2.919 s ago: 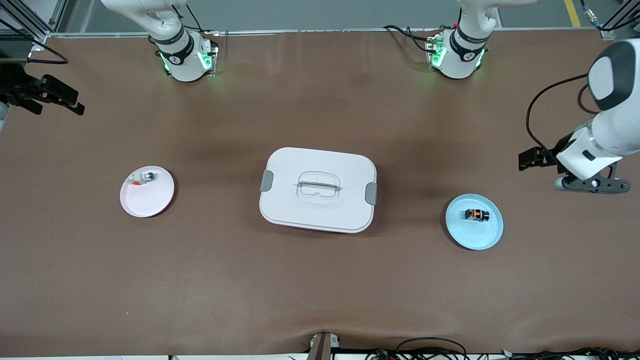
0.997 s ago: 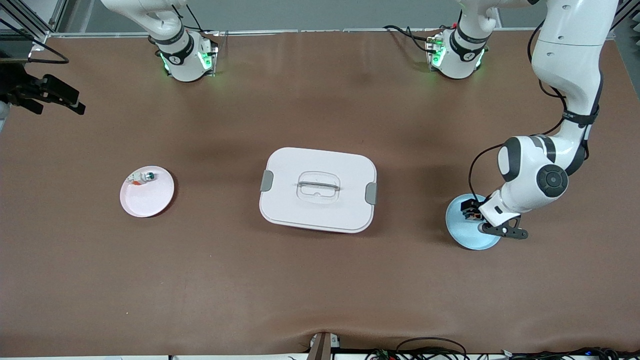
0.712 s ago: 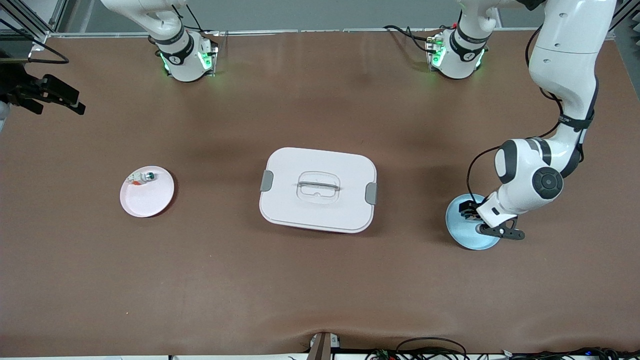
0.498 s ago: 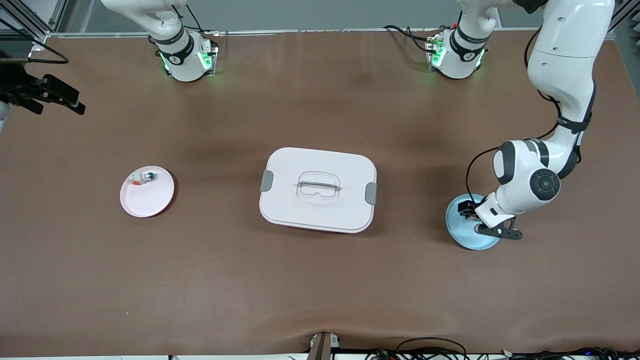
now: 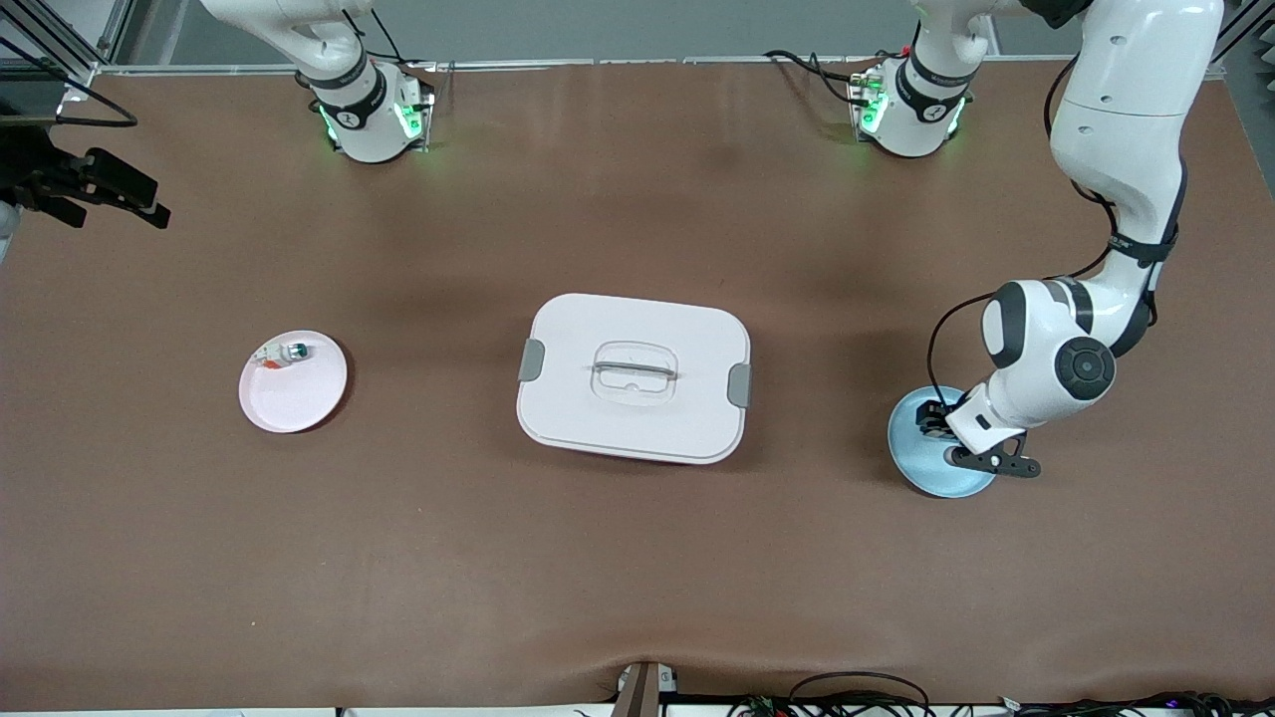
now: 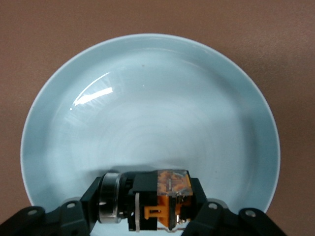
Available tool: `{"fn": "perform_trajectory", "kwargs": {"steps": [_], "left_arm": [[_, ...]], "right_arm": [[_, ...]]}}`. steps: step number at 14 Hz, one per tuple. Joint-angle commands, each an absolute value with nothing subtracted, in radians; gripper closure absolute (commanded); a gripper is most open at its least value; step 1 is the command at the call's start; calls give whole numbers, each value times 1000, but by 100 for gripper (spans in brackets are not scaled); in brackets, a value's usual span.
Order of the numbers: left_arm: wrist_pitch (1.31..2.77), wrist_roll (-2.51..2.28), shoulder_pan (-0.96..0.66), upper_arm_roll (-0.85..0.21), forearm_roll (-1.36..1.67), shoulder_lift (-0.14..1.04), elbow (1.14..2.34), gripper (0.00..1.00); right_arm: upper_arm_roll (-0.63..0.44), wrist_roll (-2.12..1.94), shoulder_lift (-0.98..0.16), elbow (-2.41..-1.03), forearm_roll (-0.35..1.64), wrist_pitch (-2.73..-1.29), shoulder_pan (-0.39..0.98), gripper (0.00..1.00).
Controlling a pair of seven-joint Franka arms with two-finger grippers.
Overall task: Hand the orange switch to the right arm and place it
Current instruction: 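Lift the switch with the left gripper and carry it over the box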
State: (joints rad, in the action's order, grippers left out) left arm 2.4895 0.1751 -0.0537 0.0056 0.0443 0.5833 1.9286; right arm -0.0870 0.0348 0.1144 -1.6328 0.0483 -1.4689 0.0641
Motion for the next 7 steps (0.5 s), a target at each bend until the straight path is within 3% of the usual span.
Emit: {"fn": "perform_trajectory", "kwargs": {"steps": [1, 7], "left_arm": [[2496, 179, -49, 2, 55, 588, 1914, 71], [2393, 175, -55, 2, 67, 503, 1908, 70]], "right_arm": [[-89, 29, 115, -1628, 55, -1462, 69, 0], [-84, 37, 115, -1635, 55, -1459, 75, 0]]}}
